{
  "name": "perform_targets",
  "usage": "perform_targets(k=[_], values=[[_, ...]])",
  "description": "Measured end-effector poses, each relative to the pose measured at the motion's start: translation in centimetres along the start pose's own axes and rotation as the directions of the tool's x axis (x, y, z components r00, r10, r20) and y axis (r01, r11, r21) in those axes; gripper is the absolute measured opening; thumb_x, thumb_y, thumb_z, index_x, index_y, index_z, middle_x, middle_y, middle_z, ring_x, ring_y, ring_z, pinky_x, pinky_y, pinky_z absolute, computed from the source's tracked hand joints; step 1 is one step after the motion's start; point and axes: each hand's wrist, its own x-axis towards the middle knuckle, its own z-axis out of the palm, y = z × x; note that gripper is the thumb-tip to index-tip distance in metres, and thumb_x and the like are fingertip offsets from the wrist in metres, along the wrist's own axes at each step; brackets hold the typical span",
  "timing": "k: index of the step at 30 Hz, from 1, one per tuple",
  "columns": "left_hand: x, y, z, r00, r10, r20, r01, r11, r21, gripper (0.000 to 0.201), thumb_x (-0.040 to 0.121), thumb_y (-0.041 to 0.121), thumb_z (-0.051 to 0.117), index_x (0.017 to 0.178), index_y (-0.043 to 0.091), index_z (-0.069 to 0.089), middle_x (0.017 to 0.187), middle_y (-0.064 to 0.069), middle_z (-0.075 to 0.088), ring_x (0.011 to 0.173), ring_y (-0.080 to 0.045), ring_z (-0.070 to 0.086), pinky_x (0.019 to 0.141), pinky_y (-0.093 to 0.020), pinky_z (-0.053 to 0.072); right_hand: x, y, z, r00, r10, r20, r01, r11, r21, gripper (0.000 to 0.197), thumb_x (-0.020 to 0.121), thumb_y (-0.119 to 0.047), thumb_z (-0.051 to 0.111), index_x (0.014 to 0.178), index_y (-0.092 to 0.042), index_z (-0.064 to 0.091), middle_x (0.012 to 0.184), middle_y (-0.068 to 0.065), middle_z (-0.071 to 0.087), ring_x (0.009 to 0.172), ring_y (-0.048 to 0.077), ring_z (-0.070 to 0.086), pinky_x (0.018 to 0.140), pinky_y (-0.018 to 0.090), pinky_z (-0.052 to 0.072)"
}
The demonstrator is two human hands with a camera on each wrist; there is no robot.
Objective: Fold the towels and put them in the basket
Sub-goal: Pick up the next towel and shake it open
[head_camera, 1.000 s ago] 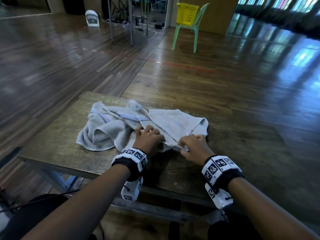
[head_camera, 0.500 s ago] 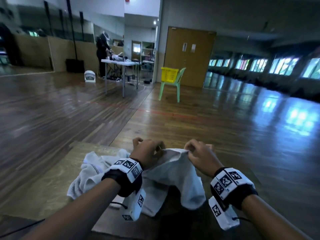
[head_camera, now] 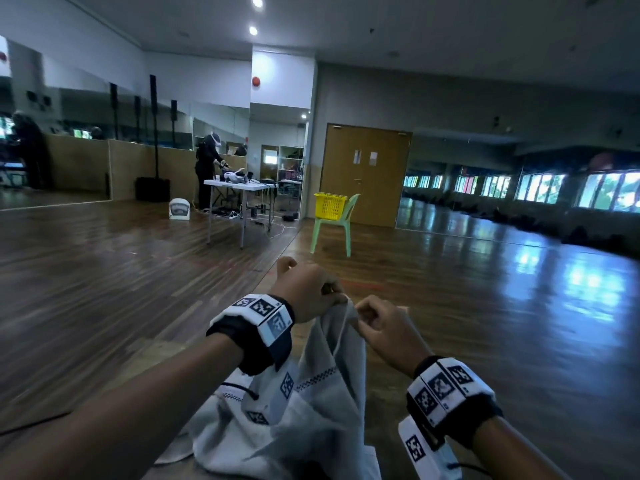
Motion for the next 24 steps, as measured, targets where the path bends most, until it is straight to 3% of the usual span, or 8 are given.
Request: perform_targets(k=[4, 8, 10, 13, 14, 18, 21, 24], values=[[-0.1, 0.3, -1.0, 1.000, -0.007, -0.024, 0.007, 1.000, -0.007, 0.021, 0.090, 0.046, 0.051, 0.094, 0.033, 0.068, 0.089, 0.015, 0.066, 0.090, -0.008, 0.055, 0.092, -0.038, 0.019, -0.2, -0.9, -0.7, 0.982, -0.085, -0.171, 0.071, 0.994, -0.088, 0.019, 0.082, -0.017, 0.064, 0.085, -0.030, 0.051, 0.069, -0.009, 0.053, 0.067, 0.004, 0.051, 0.078, 0.032, 0.034], [-0.1, 0.9, -1.5, 0.999, -0.019, -0.028, 0.018, 0.999, -0.032, 0.023, 0.088, 0.049, 0.054, 0.092, 0.031, 0.069, 0.082, 0.017, 0.063, 0.085, -0.006, 0.052, 0.095, -0.039, 0.022, -0.7, -1.3, -0.4, 0.988, -0.100, -0.119, 0.087, 0.990, -0.113, 0.009, 0.080, -0.021, 0.060, 0.081, -0.029, 0.057, 0.072, -0.012, 0.056, 0.066, 0.006, 0.053, 0.079, 0.044, 0.046], [-0.2, 1.2, -1.5, 0.999, -0.015, -0.033, 0.013, 0.999, -0.037, 0.022, 0.087, 0.049, 0.055, 0.089, 0.031, 0.068, 0.077, 0.018, 0.059, 0.083, -0.004, 0.051, 0.095, -0.039, 0.022, -1.1, -1.2, -0.2, 0.995, -0.050, -0.089, 0.041, 0.994, -0.097, 0.003, 0.079, -0.032, 0.061, 0.078, -0.032, 0.058, 0.074, -0.013, 0.060, 0.070, 0.003, 0.055, 0.084, 0.043, 0.045], [-0.4, 1.6, -1.5, 0.999, -0.004, -0.032, 0.003, 0.999, -0.037, 0.020, 0.087, 0.048, 0.056, 0.088, 0.032, 0.068, 0.076, 0.020, 0.057, 0.083, -0.004, 0.049, 0.096, -0.039, 0.021, -1.4, -0.9, 0.1, 0.994, 0.035, -0.100, -0.045, 0.995, -0.091, 0.031, 0.073, -0.062, 0.055, 0.074, -0.032, 0.059, 0.074, -0.016, 0.062, 0.074, 0.001, 0.056, 0.083, 0.036, 0.040], [-0.5, 1.7, -1.4, 1.000, -0.001, -0.031, -0.001, 0.999, -0.037, 0.020, 0.087, 0.048, 0.057, 0.089, 0.032, 0.068, 0.077, 0.020, 0.058, 0.085, -0.004, 0.050, 0.096, -0.039, 0.021, -1.4, -0.8, 0.2, 0.992, 0.059, -0.113, -0.072, 0.991, -0.109, 0.035, 0.073, -0.065, 0.054, 0.073, -0.031, 0.059, 0.074, -0.015, 0.062, 0.075, 0.002, 0.057, 0.082, 0.035, 0.037], [-0.7, 1.8, -1.1, 0.999, 0.037, -0.032, -0.038, 0.999, -0.019, 0.018, 0.087, 0.049, 0.056, 0.089, 0.034, 0.067, 0.078, 0.021, 0.058, 0.088, -0.004, 0.051, 0.091, -0.037, 0.018, -1.6, -0.8, 0.2, 0.979, 0.125, -0.158, -0.150, 0.977, -0.155, 0.021, 0.084, -0.044, 0.059, 0.077, -0.024, 0.058, 0.076, -0.009, 0.063, 0.077, 0.009, 0.056, 0.077, 0.030, 0.021], [-0.9, 1.3, -1.1, 0.996, 0.089, 0.009, -0.090, 0.994, 0.065, 0.017, 0.090, 0.044, 0.053, 0.093, 0.032, 0.065, 0.079, 0.021, 0.055, 0.088, -0.004, 0.048, 0.078, -0.032, 0.011, -1.5, -0.8, -0.8, 0.974, 0.130, -0.184, -0.162, 0.972, -0.168, 0.010, 0.085, -0.032, 0.059, 0.078, -0.025, 0.056, 0.074, -0.009, 0.063, 0.073, 0.008, 0.057, 0.084, 0.030, 0.025], [-1.3, 0.4, -0.3, 0.987, 0.137, 0.081, -0.152, 0.964, 0.217, 0.012, 0.090, 0.035, 0.050, 0.097, 0.031, 0.060, 0.084, 0.018, 0.055, 0.092, -0.007, 0.047, 0.087, -0.035, 0.013, -0.8, -1.4, -2.5, 0.971, 0.083, -0.222, -0.130, 0.970, -0.204, 0.008, 0.087, -0.026, 0.056, 0.080, -0.026, 0.052, 0.073, -0.009, 0.062, 0.072, 0.010, 0.057, 0.084, 0.029, 0.022]])
